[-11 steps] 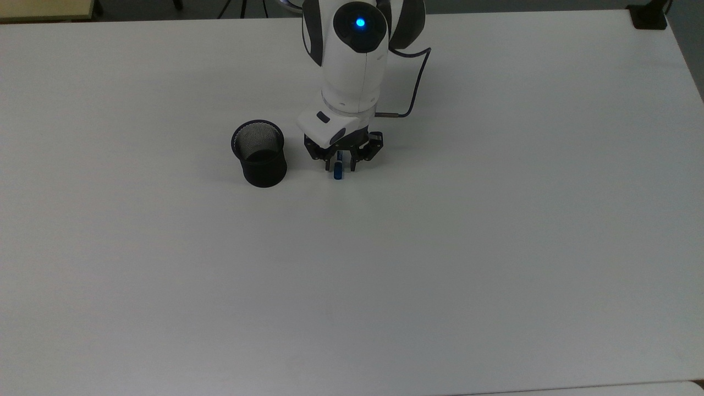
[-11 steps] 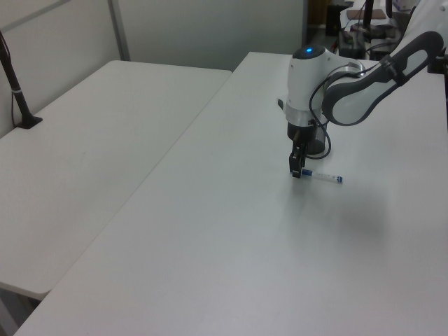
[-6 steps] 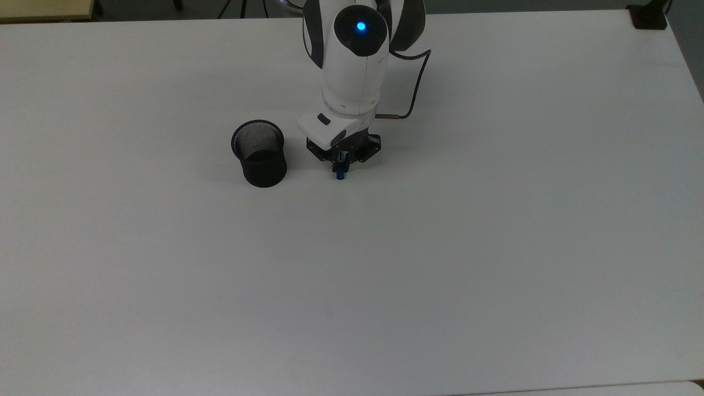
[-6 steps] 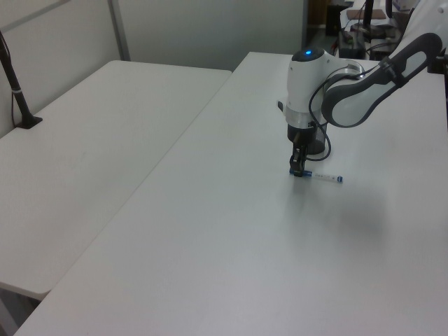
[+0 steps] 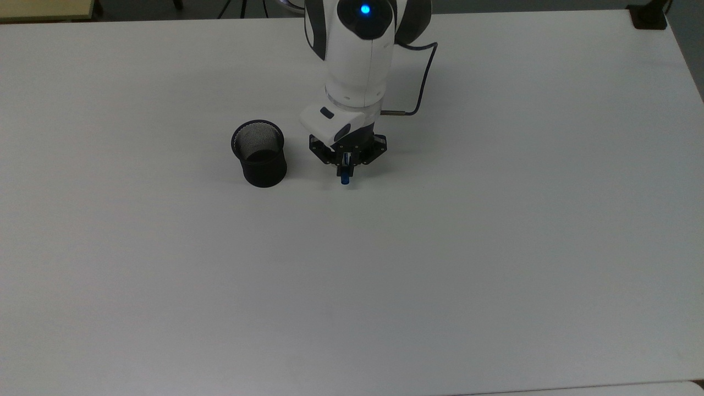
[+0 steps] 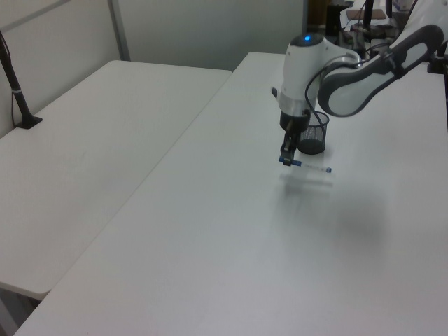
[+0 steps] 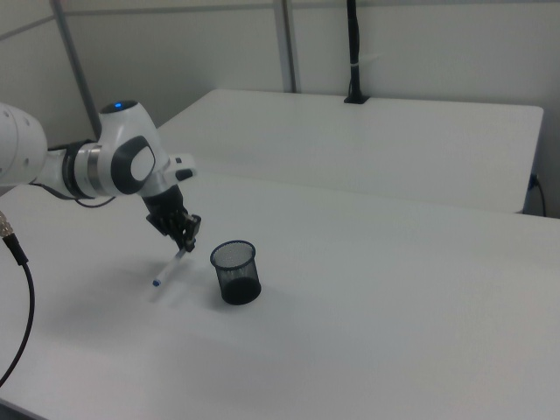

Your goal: Insert the marker

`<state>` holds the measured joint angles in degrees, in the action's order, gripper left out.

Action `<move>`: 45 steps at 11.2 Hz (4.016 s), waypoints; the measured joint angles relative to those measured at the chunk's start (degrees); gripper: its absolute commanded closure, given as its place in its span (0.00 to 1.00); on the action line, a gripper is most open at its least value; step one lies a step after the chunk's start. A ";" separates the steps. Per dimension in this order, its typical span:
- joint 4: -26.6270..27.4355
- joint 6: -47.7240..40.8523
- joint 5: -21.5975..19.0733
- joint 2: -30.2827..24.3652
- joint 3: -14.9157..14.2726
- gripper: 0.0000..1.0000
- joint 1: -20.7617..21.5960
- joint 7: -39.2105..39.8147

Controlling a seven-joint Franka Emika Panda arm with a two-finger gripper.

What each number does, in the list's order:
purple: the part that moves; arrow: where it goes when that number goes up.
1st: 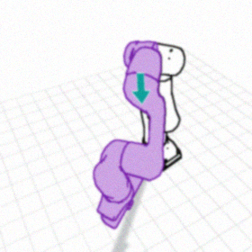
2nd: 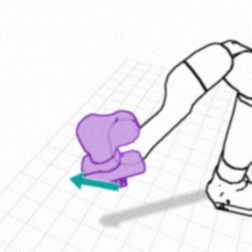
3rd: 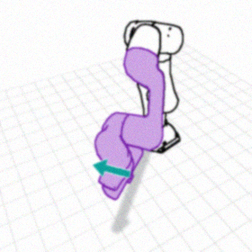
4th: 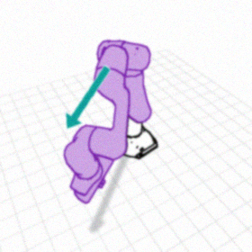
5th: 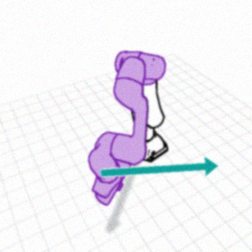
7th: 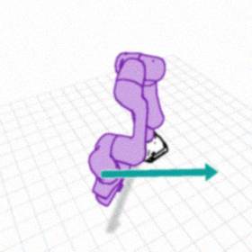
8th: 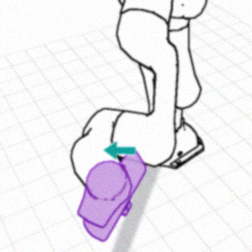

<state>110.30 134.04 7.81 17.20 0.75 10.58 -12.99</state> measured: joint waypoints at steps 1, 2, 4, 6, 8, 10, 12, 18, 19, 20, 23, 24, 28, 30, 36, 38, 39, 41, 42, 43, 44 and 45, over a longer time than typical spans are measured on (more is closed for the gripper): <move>-1.18 0.00 0.00 -0.97 0.00 0.85 0.08 -0.07; -2.01 0.00 0.00 -2.36 0.00 0.85 0.08 -0.09; -2.35 0.00 0.00 -6.45 -0.09 0.86 -0.12 -0.15; -1.89 -0.19 0.00 -10.28 -0.40 0.86 -1.69 -0.17; -1.13 -1.19 0.04 -12.98 -0.87 0.86 -4.85 -0.14; 0.29 -1.41 0.04 -14.93 -0.99 0.86 -8.38 -0.09; 1.92 -1.29 0.61 -15.74 -1.01 0.86 -10.92 -0.09; 7.66 14.57 4.07 -14.25 -1.01 0.86 -13.57 -0.16; 7.70 17.23 4.09 -13.52 -1.00 0.86 -14.04 -0.16; 7.83 19.34 4.09 -12.87 -1.01 0.86 -14.32 -0.18; 10.00 24.56 5.61 -11.58 -0.97 0.83 -14.35 -0.76; 10.86 25.37 6.24 -11.28 -0.96 0.77 -14.35 -0.85; 12.00 25.87 6.75 -10.99 -0.95 0.00 -14.35 -0.94; 11.97 25.87 6.75 -11.24 -0.94 0.00 -14.35 -1.43; -0.02 -2.21 5.83 -13.25 0.33 0.00 -6.00 -3.63; -3.92 -10.75 3.94 -13.54 0.42 0.00 -2.68 -4.09; -6.31 -15.89 2.65 -13.57 0.41 0.00 -2.17 -4.10; -11.80 -26.89 -0.77 -13.73 0.34 0.00 -2.10 -1.80; -14.10 -31.02 -1.43 -13.83 0.28 0.00 -2.15 -0.09; -16.23 -34.77 -1.66 -13.89 0.09 0.00 -2.23 1.30; -17.63 -37.40 -1.68 -14.04 -0.15 0.00 -2.34 1.97; -18.24 -39.11 -1.75 -14.26 -0.30 0.00 -2.42 3.26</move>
<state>92.06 94.93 6.07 2.94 0.45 8.16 -9.73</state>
